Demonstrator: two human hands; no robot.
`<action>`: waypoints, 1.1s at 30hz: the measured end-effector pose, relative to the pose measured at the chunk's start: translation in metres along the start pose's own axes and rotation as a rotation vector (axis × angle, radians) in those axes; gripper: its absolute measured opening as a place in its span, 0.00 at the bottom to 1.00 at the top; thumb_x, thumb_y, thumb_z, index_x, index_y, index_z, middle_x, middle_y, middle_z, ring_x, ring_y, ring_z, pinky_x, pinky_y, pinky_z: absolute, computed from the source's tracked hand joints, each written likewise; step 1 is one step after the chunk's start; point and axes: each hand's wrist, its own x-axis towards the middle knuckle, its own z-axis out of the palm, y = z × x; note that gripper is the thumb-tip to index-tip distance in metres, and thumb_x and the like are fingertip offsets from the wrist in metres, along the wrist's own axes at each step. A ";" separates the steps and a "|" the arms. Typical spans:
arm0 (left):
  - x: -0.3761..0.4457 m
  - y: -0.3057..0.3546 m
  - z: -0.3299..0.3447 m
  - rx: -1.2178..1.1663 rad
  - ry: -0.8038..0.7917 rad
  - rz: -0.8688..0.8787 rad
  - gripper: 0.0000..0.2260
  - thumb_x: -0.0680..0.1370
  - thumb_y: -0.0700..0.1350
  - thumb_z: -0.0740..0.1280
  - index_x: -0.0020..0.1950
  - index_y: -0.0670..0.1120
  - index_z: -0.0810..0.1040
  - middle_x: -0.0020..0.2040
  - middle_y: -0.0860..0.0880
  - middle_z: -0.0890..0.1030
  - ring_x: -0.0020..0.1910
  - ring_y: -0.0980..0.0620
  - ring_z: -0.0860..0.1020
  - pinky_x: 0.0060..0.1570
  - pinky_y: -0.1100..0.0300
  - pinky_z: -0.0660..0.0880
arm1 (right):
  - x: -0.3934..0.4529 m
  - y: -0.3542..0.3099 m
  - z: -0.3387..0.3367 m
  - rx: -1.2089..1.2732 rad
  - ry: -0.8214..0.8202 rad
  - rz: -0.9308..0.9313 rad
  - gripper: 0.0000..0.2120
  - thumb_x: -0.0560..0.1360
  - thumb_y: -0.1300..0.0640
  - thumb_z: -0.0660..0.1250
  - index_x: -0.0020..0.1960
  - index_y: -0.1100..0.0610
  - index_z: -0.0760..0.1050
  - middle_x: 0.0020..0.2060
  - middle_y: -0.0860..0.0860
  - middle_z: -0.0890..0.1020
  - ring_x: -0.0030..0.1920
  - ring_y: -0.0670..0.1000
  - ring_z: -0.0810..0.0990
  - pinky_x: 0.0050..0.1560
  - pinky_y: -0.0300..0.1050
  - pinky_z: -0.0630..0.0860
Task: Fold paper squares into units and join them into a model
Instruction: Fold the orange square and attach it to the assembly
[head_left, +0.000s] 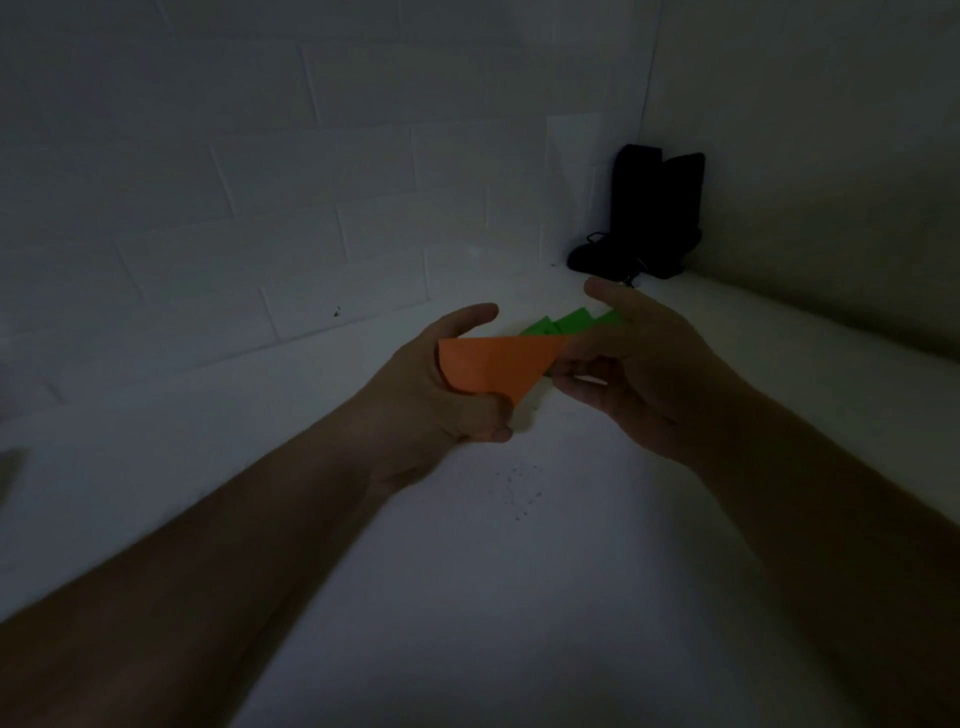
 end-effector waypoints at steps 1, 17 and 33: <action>0.000 0.000 0.001 -0.046 -0.007 -0.027 0.37 0.73 0.25 0.72 0.75 0.55 0.71 0.63 0.46 0.73 0.48 0.48 0.82 0.42 0.55 0.84 | 0.000 0.000 0.000 -0.006 -0.003 -0.006 0.37 0.74 0.73 0.67 0.78 0.50 0.64 0.57 0.62 0.80 0.46 0.56 0.87 0.48 0.51 0.84; 0.002 -0.002 0.000 -0.135 0.030 -0.100 0.34 0.74 0.26 0.70 0.73 0.54 0.73 0.61 0.48 0.75 0.49 0.49 0.82 0.43 0.56 0.82 | -0.003 0.002 0.004 -0.093 -0.072 0.084 0.23 0.78 0.61 0.68 0.71 0.50 0.68 0.53 0.59 0.84 0.48 0.57 0.87 0.44 0.50 0.83; 0.004 -0.002 -0.001 -0.025 0.149 -0.038 0.30 0.75 0.33 0.74 0.74 0.52 0.72 0.47 0.42 0.84 0.40 0.49 0.85 0.44 0.58 0.82 | -0.006 0.008 0.009 -0.100 -0.060 -0.128 0.36 0.74 0.70 0.72 0.76 0.48 0.66 0.29 0.50 0.78 0.41 0.50 0.84 0.42 0.43 0.83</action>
